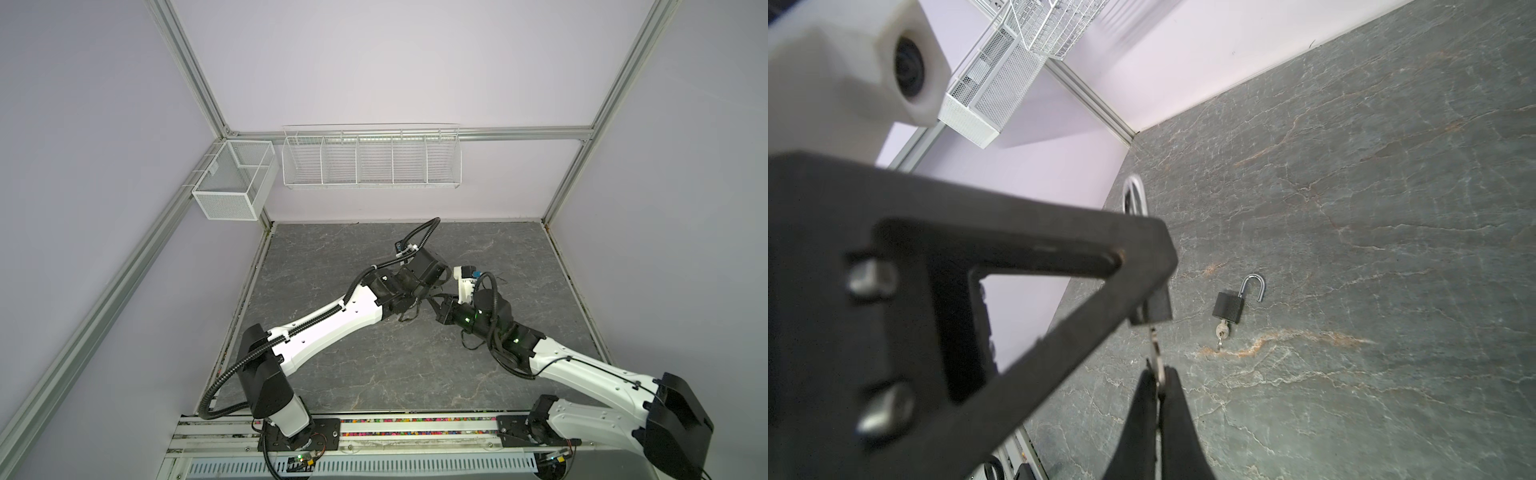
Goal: Unlock with the key
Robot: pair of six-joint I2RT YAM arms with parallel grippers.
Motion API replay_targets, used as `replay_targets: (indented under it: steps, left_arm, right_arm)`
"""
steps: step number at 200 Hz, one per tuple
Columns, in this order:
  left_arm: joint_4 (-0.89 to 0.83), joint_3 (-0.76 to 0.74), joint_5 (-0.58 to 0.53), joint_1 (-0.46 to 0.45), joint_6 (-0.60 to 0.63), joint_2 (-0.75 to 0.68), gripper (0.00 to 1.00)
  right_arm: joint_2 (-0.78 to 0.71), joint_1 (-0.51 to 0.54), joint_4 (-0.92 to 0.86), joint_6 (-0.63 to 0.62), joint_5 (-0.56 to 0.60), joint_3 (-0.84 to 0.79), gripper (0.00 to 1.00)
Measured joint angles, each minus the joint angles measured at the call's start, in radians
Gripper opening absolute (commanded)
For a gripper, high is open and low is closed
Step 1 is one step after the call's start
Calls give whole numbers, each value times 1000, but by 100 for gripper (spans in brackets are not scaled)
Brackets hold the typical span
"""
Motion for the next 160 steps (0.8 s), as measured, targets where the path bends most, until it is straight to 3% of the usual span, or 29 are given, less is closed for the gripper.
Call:
replay_targets:
  steps: [56,98,160]
  left_arm:
    - [-3,5,-9,0,2,-35,0]
    - [-5,5,-16,0,10,-48,0]
    - [0,26,-31,50,47,-48,0]
  right_arm:
    - [0,0,-50,-45,-6,54,6]
    - [-4,0,-43,-60,-14,60,19]
    - [-59,0,-44,-60,-15,41,27]
